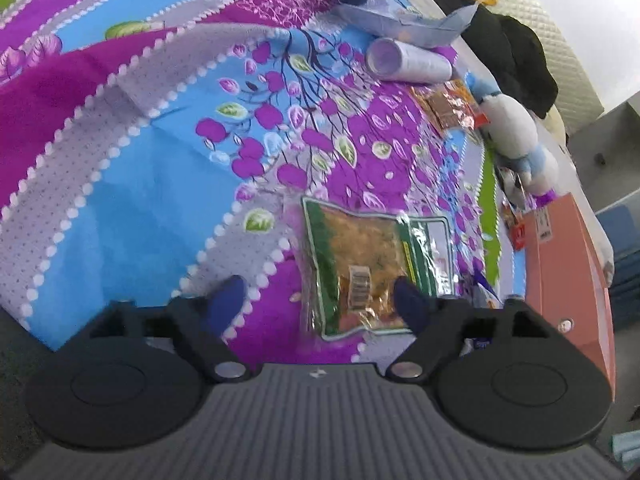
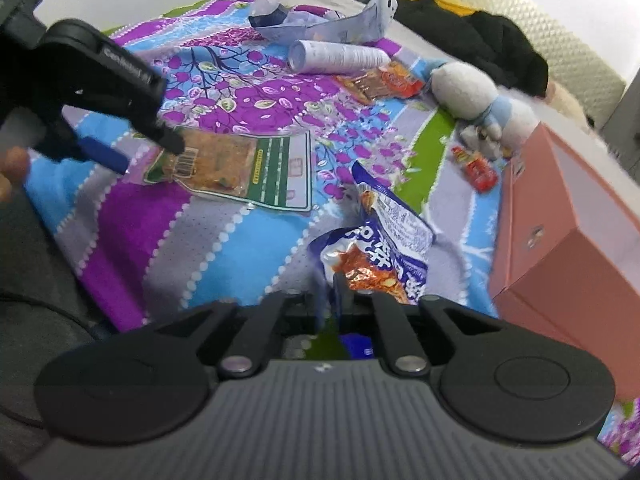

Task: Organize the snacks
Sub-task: 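Close the left gripper on the green packet while the right gripper grasps the blue bag, then carry the green packet with the left tool while the right carries the blue bag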

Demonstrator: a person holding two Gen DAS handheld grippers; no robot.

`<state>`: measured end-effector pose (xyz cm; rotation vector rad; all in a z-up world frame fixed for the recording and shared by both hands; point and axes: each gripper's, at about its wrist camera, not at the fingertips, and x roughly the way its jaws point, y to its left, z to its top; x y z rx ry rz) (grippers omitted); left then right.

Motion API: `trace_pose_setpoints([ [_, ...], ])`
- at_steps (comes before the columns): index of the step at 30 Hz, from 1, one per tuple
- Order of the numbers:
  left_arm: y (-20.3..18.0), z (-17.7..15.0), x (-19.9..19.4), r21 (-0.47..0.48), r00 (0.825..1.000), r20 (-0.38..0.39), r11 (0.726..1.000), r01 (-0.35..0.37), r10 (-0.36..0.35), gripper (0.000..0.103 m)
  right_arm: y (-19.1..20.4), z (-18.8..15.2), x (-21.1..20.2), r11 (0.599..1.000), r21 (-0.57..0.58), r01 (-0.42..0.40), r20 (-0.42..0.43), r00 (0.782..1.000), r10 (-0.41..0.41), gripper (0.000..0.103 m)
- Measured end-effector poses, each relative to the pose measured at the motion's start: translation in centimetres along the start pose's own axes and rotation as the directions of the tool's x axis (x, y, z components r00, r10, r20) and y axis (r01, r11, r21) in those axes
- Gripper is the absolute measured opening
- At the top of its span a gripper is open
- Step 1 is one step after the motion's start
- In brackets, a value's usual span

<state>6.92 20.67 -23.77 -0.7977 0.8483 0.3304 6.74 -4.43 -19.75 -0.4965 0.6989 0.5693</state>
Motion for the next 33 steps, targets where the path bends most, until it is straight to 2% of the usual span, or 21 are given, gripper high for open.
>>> trace_pose_setpoints([
  [1,0.0,0.1,0.1,0.003,1.000,-0.002,1.000,-0.002,0.002,0.093,-0.2,0.0,0.0,1.000,0.018,-0.016,0.005,1.000,0.016,0.065],
  [2,-0.1,0.1,0.2,0.006,1.000,-0.006,1.000,0.002,-0.002,0.095,-0.4,0.0,-0.1,0.999,0.037,-0.031,0.020,0.999,0.030,0.081],
  [3,-0.2,0.2,0.4,0.007,1.000,-0.011,1.000,0.005,-0.005,0.098,-0.6,0.0,-0.2,0.997,0.058,-0.048,0.031,0.998,0.046,0.084],
  [7,-1.0,0.1,1.3,0.036,1.000,-0.028,0.999,0.005,-0.004,0.098,-2.1,0.3,0.7,0.981,0.174,-0.086,0.008,0.996,0.086,0.084],
  [14,-2.6,0.7,2.2,0.095,1.000,-0.012,0.995,-0.006,0.007,0.098,-5.8,0.9,2.4,0.936,0.349,-0.046,0.019,0.999,0.042,0.084],
  [19,-4.3,0.8,3.1,0.170,1.000,0.002,0.985,-0.031,0.031,0.100,-8.2,1.0,4.6,0.888,0.459,-0.029,-0.023,0.999,0.044,0.088],
  [22,-5.3,0.6,3.7,0.222,0.998,0.009,0.973,-0.056,0.055,0.101,-8.5,1.0,5.7,0.880,0.475,-0.029,-0.040,0.998,0.055,0.089],
  [26,-6.2,0.3,4.6,0.286,0.995,0.013,0.953,-0.096,0.096,0.103,-8.2,0.9,7.0,0.889,0.458,-0.020,-0.077,0.995,0.063,0.089],
  [33,-7.4,-0.8,5.9,0.406,0.985,0.043,0.898,-0.168,0.165,0.103,-7.0,0.8,7.9,0.918,0.395,-0.005,-0.076,0.996,0.038,0.090],
])
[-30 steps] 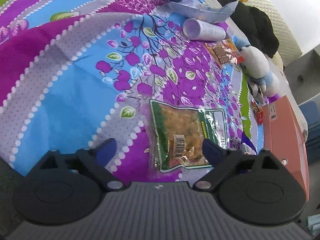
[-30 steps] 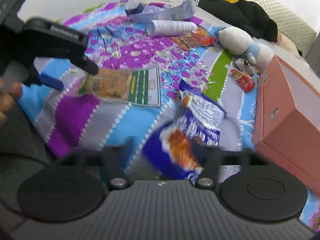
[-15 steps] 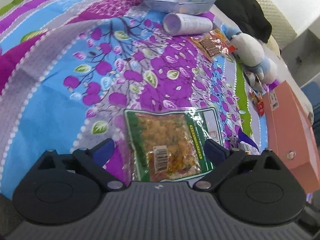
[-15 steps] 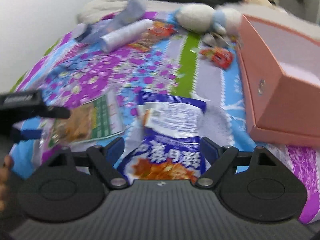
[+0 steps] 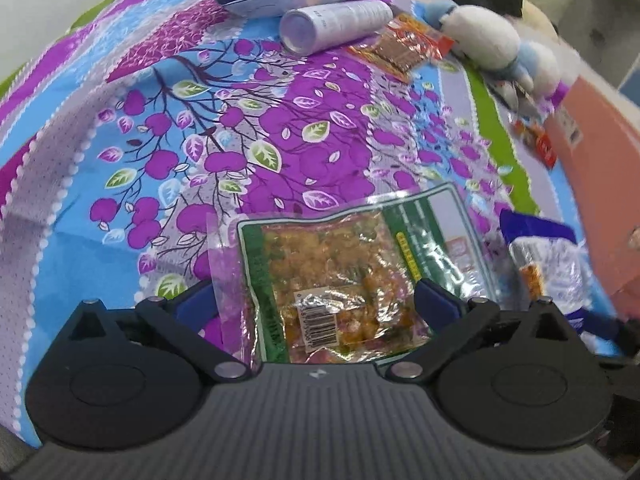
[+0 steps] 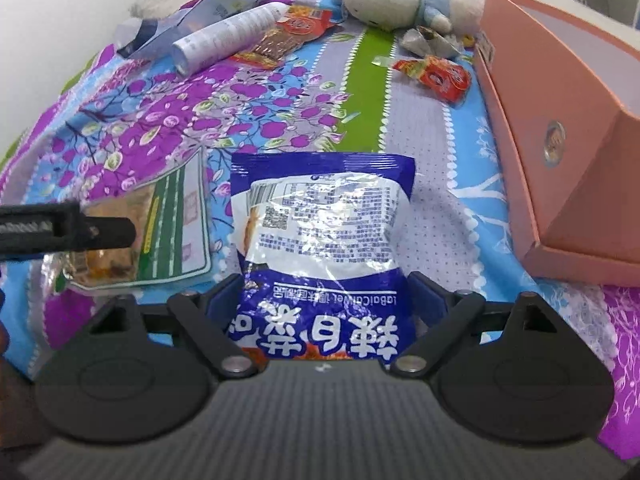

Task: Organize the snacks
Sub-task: 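Carry the green packet with the left tool while the right carries the blue bag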

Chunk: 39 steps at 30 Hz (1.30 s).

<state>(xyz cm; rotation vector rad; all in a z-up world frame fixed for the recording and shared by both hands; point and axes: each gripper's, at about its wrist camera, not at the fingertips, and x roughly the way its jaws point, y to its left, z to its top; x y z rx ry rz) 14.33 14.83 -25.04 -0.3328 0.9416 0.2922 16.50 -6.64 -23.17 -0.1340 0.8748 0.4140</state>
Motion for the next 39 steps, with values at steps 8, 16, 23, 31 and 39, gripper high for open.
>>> trace_pose_setpoints([
  [8,-1.1,-0.6,0.4,0.070,0.999,0.014,0.997,-0.039,0.038,0.098,0.6,0.0,-0.3,0.999,-0.051,-0.002,0.016,1.000,0.003,0.075],
  [16,-2.2,-0.8,-0.3,0.110,0.999,0.042,0.994,-0.023,0.019,0.070,1.2,0.0,-1.0,0.997,-0.075,-0.003,0.027,1.000,0.005,0.057],
  [23,-1.6,-0.4,-1.4,0.062,0.998,0.061,0.998,0.017,-0.021,0.045,0.8,0.2,-2.1,0.998,-0.059,0.005,0.033,0.999,-0.003,0.053],
  [31,-1.5,0.1,-2.7,0.044,0.993,0.063,0.995,0.094,-0.096,0.036,0.4,1.2,-3.9,0.999,-0.029,0.044,0.062,0.997,-0.042,0.052],
  [39,-1.3,2.0,-4.2,0.057,0.982,0.062,0.983,0.175,-0.178,0.033,1.1,2.4,-5.6,0.997,0.021,0.078,0.072,0.994,-0.079,0.052],
])
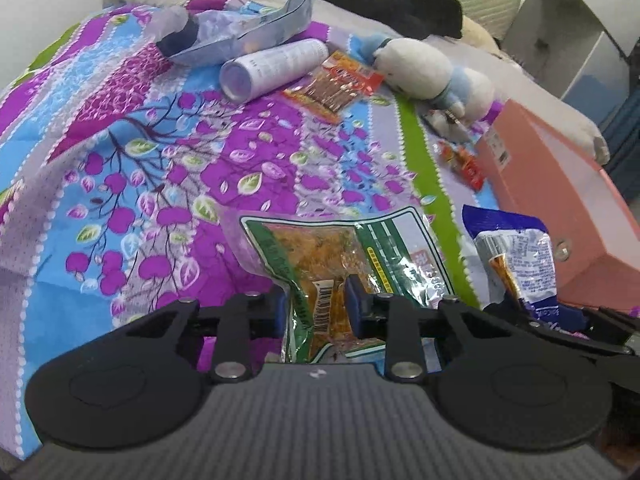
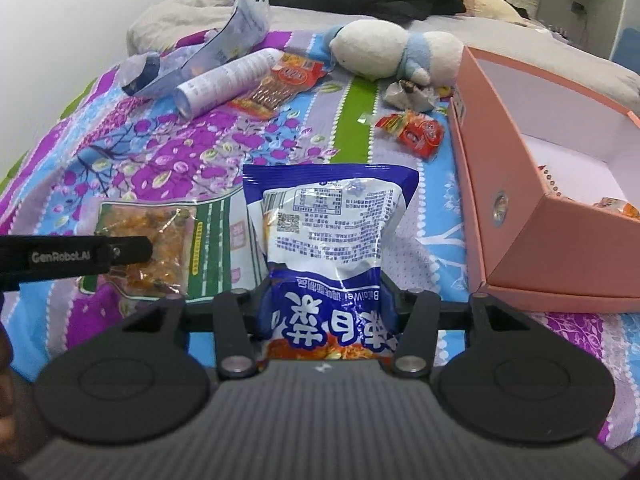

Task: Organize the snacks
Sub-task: 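Carry the green packet with the left tool while the right carries the blue bag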

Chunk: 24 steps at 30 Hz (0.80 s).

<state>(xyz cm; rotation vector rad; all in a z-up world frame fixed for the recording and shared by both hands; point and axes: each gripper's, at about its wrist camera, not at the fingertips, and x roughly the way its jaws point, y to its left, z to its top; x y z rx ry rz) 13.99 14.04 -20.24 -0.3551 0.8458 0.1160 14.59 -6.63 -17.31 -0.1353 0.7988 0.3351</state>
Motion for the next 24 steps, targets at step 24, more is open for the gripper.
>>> trace_pose_setpoints([
  [24,-4.5,3.5,-7.8,0.029,0.977,0.107,0.983,0.183,-0.185,0.015,-3.0,1.5,-9.9,0.989,0.129,0.070,0.128,0.988,-0.087,0.052],
])
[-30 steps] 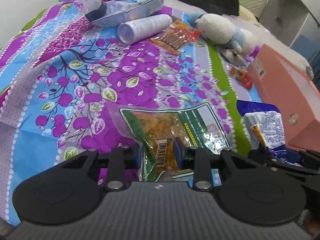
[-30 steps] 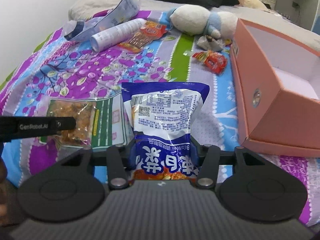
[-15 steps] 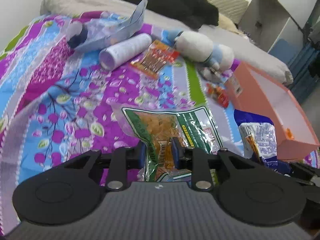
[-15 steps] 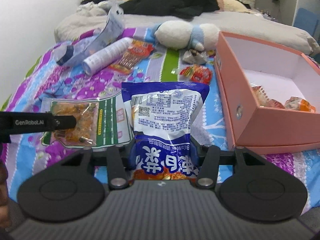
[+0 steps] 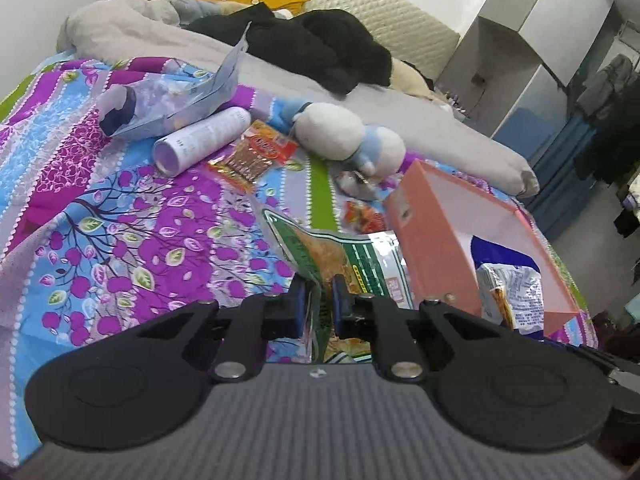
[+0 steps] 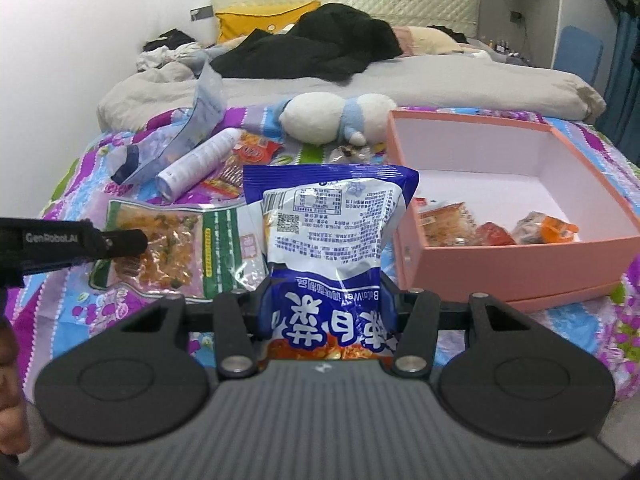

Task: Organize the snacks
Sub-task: 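Carry the green packet with the left tool while the right carries the blue bag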

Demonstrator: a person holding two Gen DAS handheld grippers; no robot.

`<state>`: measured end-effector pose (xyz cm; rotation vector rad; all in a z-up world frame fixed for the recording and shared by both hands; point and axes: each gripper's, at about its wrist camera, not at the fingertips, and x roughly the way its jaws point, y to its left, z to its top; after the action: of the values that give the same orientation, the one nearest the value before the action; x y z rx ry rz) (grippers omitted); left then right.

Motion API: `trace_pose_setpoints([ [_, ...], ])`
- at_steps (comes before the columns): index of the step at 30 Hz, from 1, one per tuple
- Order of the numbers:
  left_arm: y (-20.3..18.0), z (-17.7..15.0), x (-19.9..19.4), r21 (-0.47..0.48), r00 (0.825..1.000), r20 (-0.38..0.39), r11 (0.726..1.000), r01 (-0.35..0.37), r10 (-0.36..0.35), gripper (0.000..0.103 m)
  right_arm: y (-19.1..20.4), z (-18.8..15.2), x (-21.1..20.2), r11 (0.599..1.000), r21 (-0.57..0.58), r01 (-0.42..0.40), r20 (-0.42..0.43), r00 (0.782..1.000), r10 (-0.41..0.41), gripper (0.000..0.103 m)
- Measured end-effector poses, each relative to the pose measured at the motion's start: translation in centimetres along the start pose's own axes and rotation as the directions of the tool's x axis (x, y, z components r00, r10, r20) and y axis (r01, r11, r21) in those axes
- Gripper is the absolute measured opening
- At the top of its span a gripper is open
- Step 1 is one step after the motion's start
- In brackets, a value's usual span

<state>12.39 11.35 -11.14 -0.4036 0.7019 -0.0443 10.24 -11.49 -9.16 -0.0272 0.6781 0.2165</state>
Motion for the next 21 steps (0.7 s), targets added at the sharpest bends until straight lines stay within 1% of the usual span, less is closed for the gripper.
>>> trace_pose_setpoints([
  [5,-2.4,-0.4,-0.9,0.020,1.000,0.004,1.000,0.023,-0.023,0.015,-2.3,0.2,-2.1,0.999,0.033,0.022,0.020,1.000,-0.023,0.052],
  [11,-5.7,-1.1,-1.4,0.044,0.997,-0.002,0.996,0.072,-0.072,0.015,-5.0,-0.3,-3.9,0.995,0.083,0.052,0.026,0.998,-0.054,0.052],
  [16,-8.5,-1.3,-1.1,0.076,0.994,-0.019,0.991,0.108,-0.106,0.015,-6.7,-0.3,-4.4,0.991,0.111,0.070,0.031,0.997,-0.074,0.052],
  [21,-10.9,-0.8,-0.1,0.094,0.991,-0.034,0.987,0.130,-0.128,0.015,-8.7,0.1,-4.8,0.987,0.143,0.077,0.036,0.996,-0.083,0.052],
])
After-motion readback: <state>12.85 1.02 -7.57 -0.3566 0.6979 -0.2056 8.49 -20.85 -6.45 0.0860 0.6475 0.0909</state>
